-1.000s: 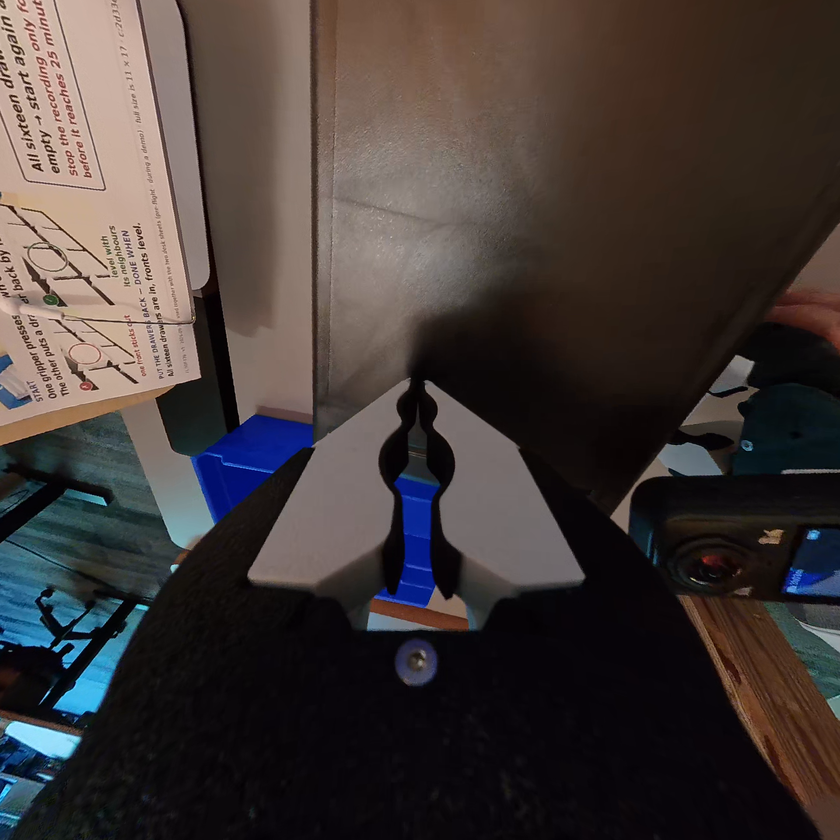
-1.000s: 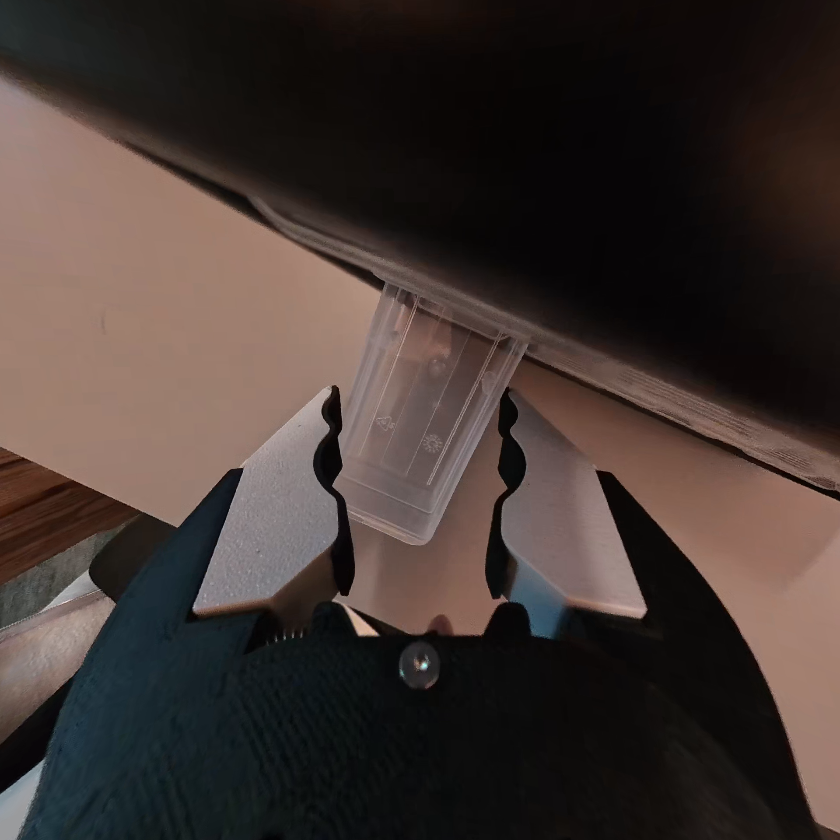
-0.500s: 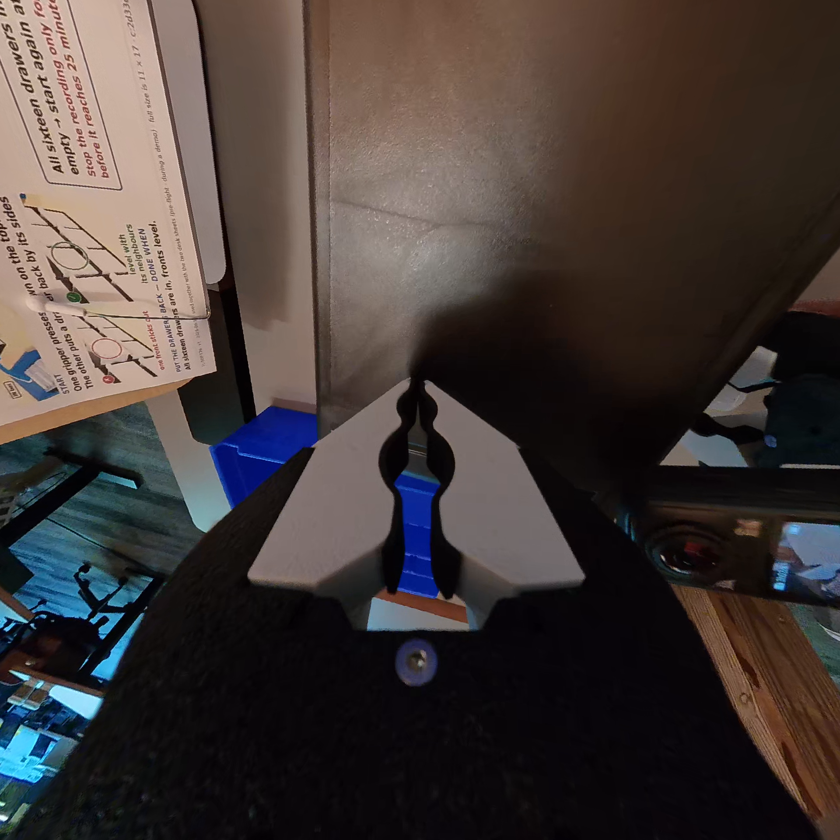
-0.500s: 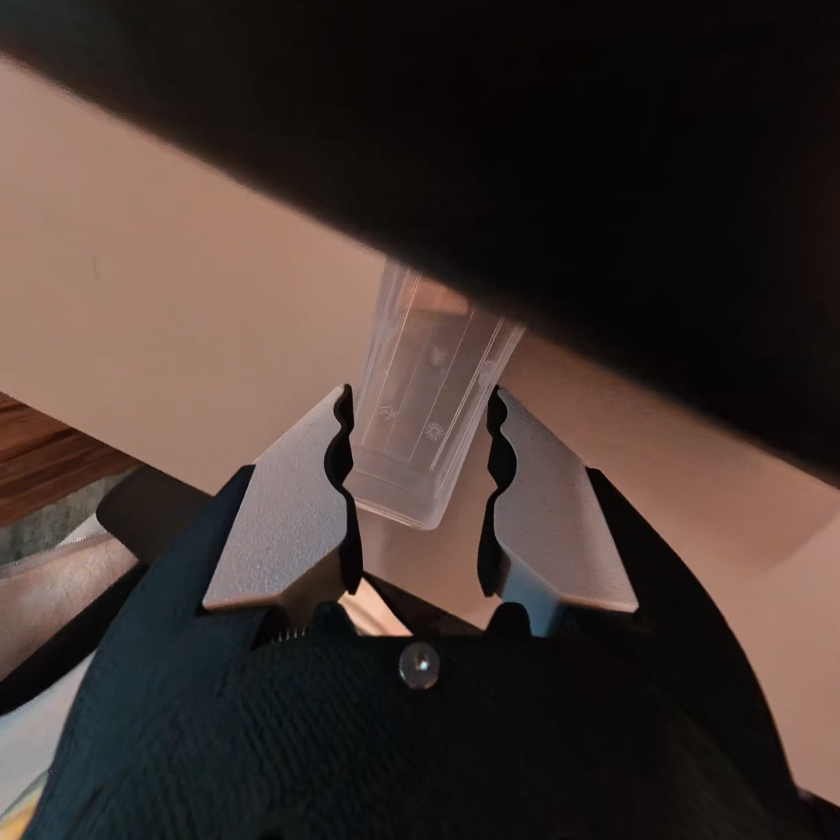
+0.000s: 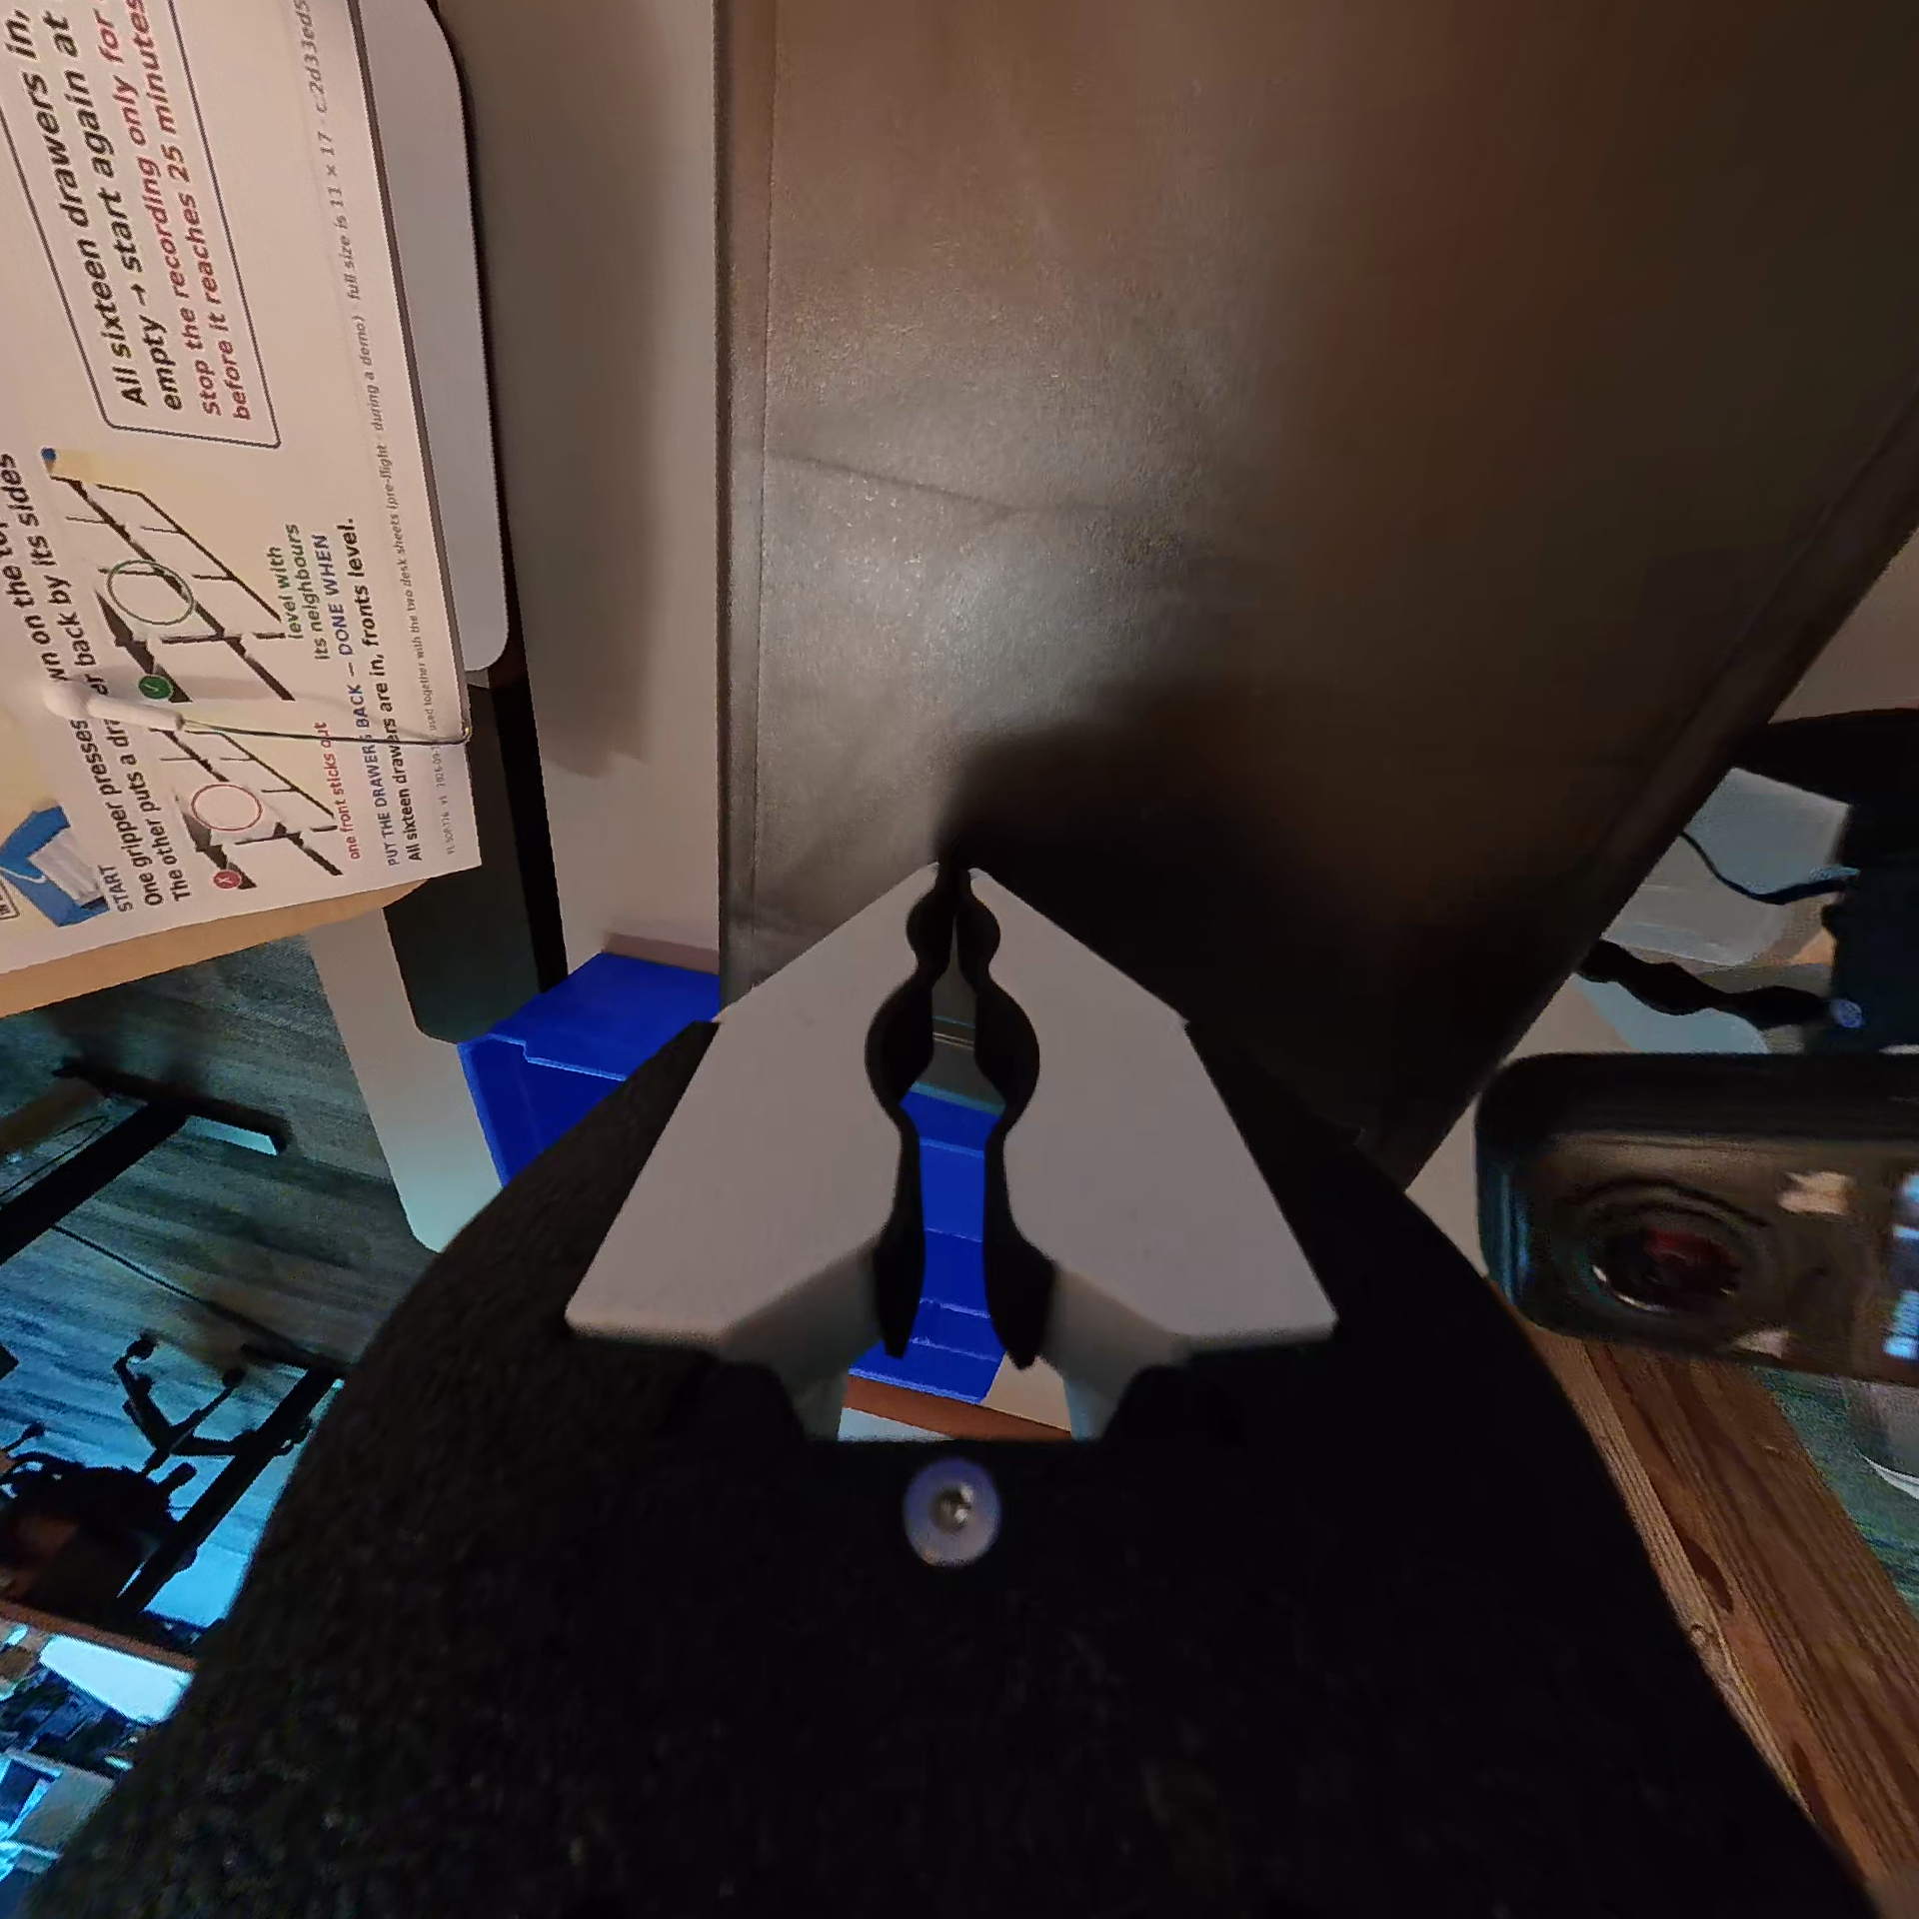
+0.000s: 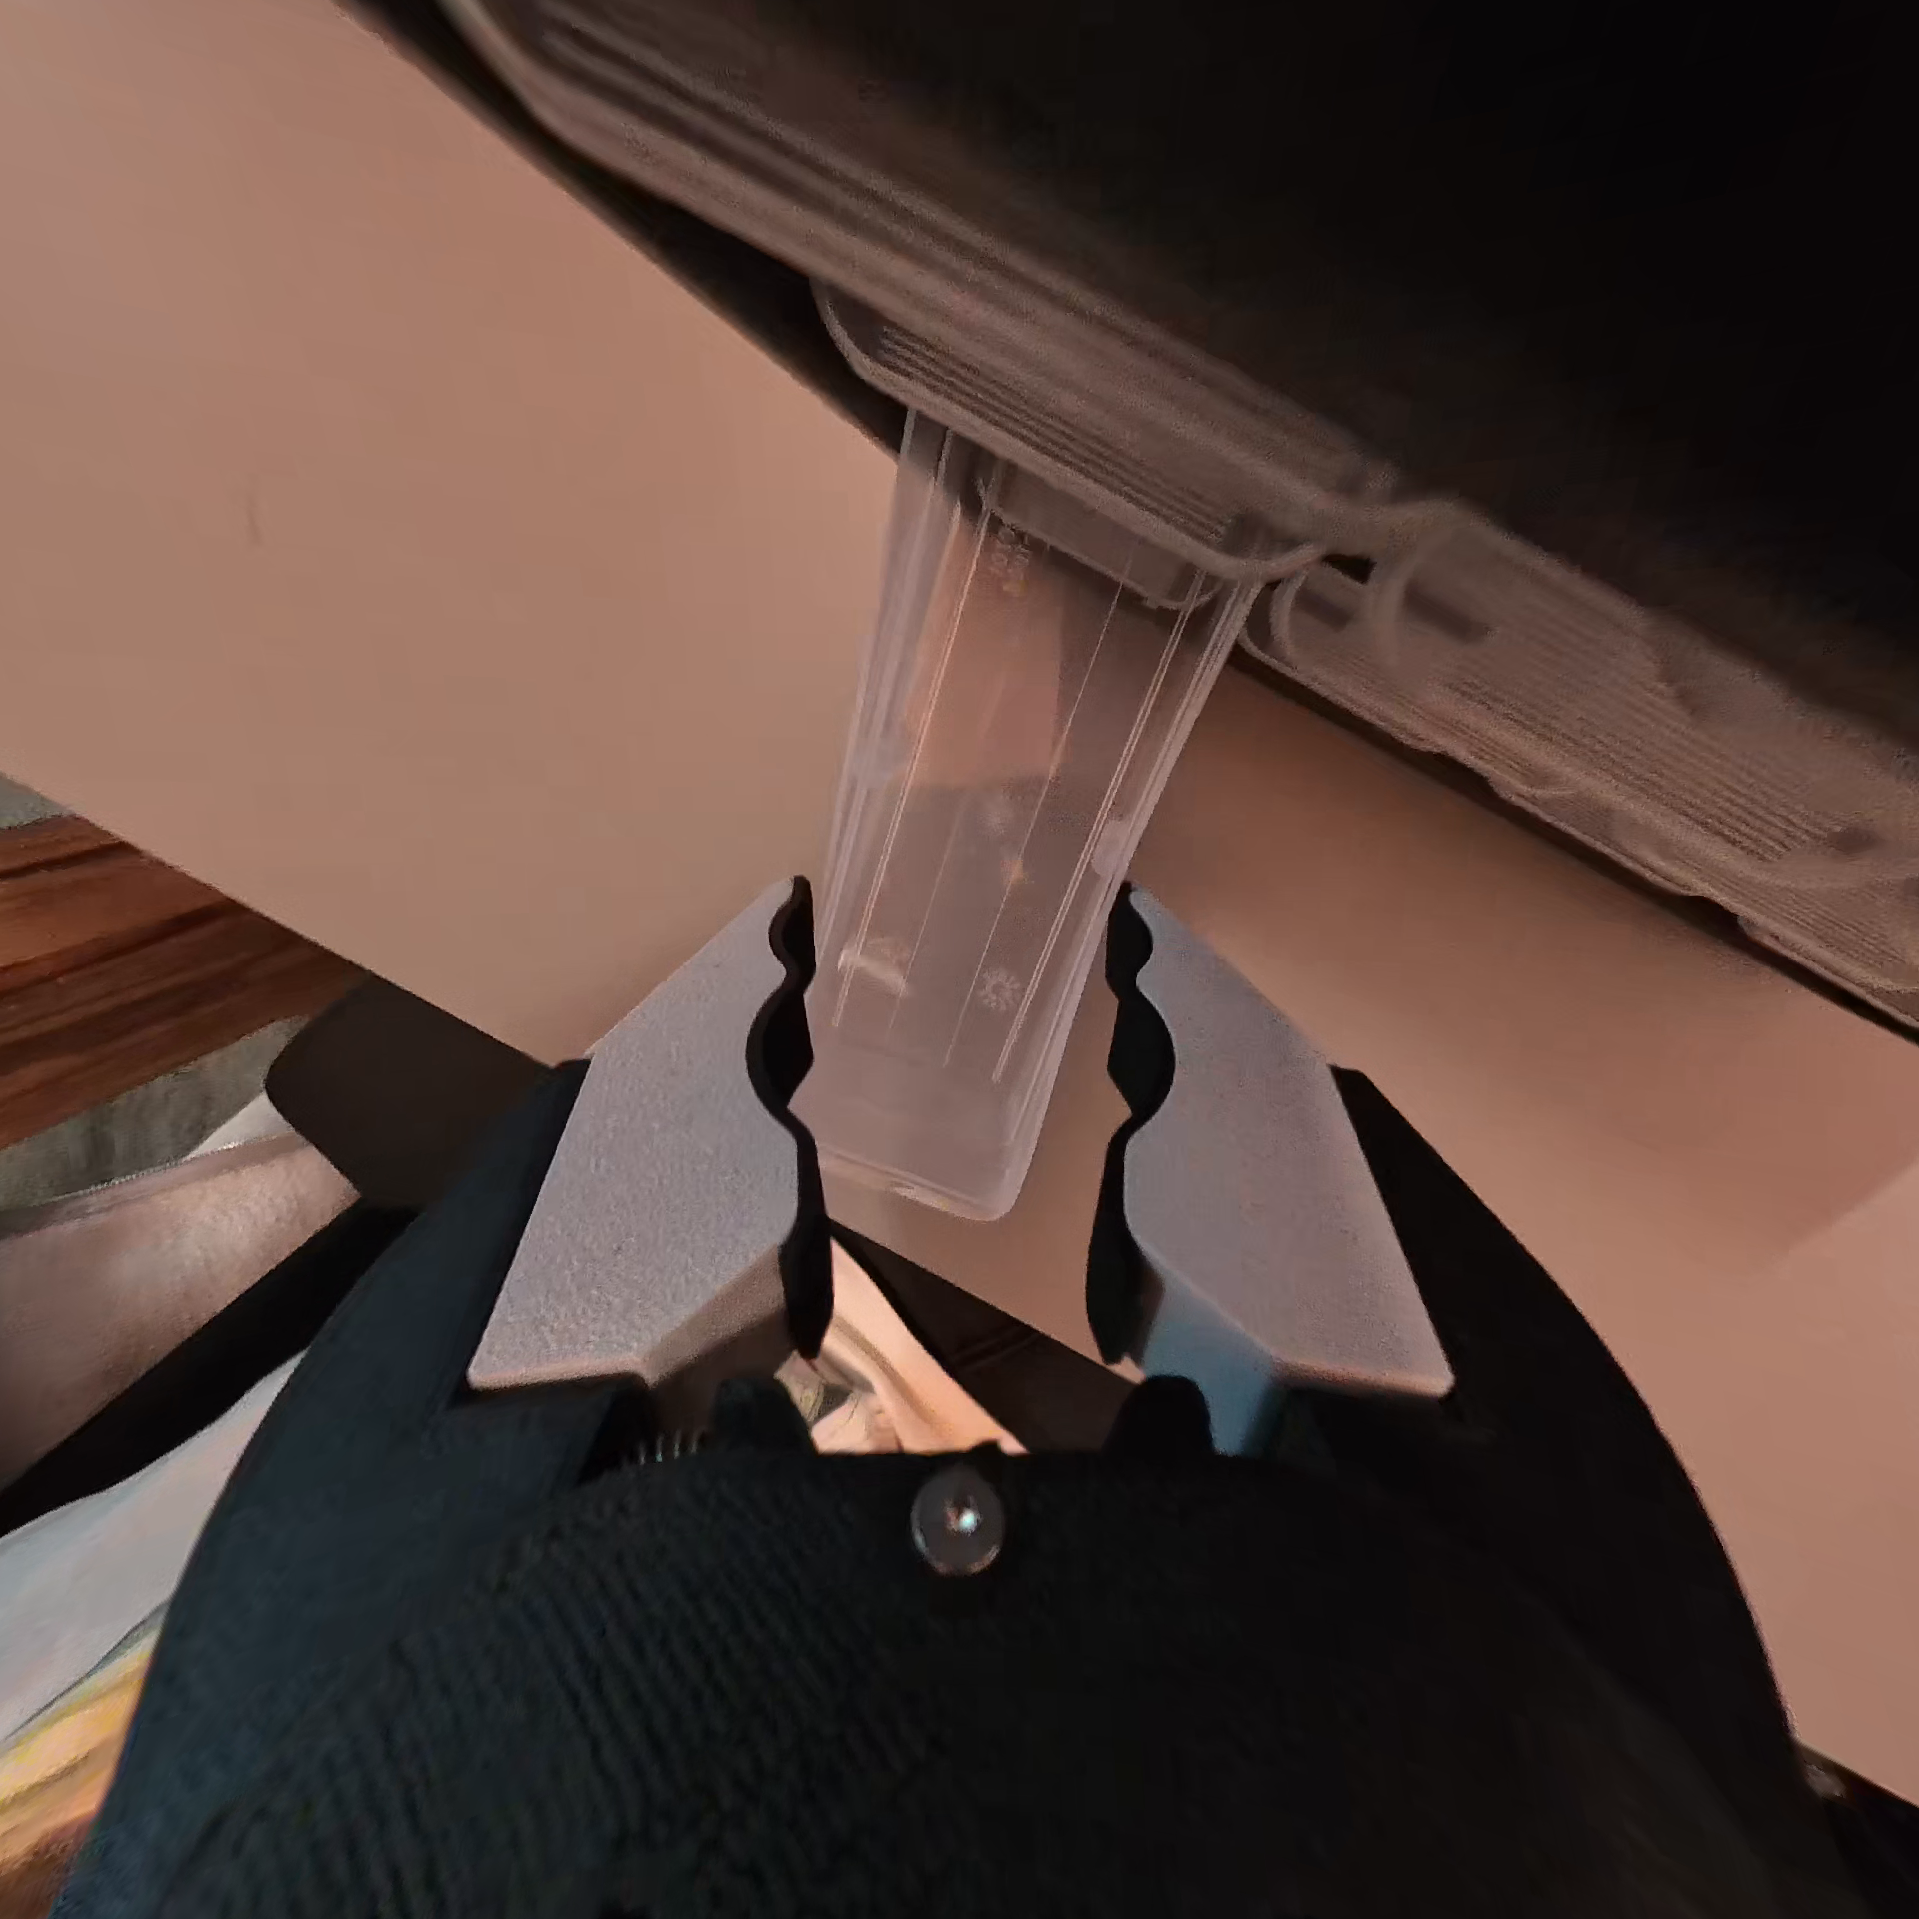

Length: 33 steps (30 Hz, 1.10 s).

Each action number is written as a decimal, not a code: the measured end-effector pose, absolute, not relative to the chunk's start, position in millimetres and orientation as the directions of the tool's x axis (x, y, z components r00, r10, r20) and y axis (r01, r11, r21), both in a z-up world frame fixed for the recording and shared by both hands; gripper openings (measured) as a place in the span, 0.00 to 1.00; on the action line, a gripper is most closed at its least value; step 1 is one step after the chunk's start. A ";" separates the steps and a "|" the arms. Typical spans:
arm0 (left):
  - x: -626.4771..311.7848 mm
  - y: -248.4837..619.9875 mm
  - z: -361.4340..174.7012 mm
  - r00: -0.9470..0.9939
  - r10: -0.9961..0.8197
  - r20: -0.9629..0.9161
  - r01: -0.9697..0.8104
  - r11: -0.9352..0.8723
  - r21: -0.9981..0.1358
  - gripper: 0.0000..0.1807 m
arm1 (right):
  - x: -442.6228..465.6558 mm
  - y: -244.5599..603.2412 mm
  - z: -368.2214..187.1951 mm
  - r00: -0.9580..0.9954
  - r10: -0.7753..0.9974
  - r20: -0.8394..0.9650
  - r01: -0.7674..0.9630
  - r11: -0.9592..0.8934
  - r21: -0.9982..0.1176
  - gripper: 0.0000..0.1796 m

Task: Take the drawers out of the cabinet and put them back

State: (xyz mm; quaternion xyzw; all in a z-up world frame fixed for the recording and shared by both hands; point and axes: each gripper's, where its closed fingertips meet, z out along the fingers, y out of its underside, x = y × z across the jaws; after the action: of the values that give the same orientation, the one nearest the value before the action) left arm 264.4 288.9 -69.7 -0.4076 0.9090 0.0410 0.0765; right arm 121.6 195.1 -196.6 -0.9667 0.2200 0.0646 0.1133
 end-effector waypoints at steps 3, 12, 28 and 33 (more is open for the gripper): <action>264.4 288.9 -69.6 -0.662 -0.725 -0.189 -0.741 0.671 0.022 0.00 | 120.0 191.2 -194.6 0.899 -0.398 -0.185 -0.427 -0.890 -0.160 0.31; 264.6 288.7 -69.7 -0.671 -0.718 -0.185 -0.734 0.679 0.027 0.00 | 123.7 186.8 -179.2 0.887 -0.400 -0.228 -0.420 -0.906 -0.045 0.31; 264.6 288.3 -69.5 -0.659 -0.738 -0.144 -0.733 0.673 -0.099 0.00 | 99.9 154.3 -165.2 0.955 -0.147 -0.257 -0.187 -0.973 -0.138 0.31; 264.7 288.4 -69.4 -0.666 -0.728 -0.164 -0.721 0.684 -0.111 0.00 | 125.1 87.9 -137.4 0.992 0.026 -0.123 -0.005 -0.971 -0.241 0.31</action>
State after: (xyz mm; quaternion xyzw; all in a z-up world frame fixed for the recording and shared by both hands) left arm 264.7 288.4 -69.4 -0.3970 0.9124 -0.0182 0.0979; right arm 125.1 87.9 -137.4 -0.9906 -0.0053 0.0626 0.1213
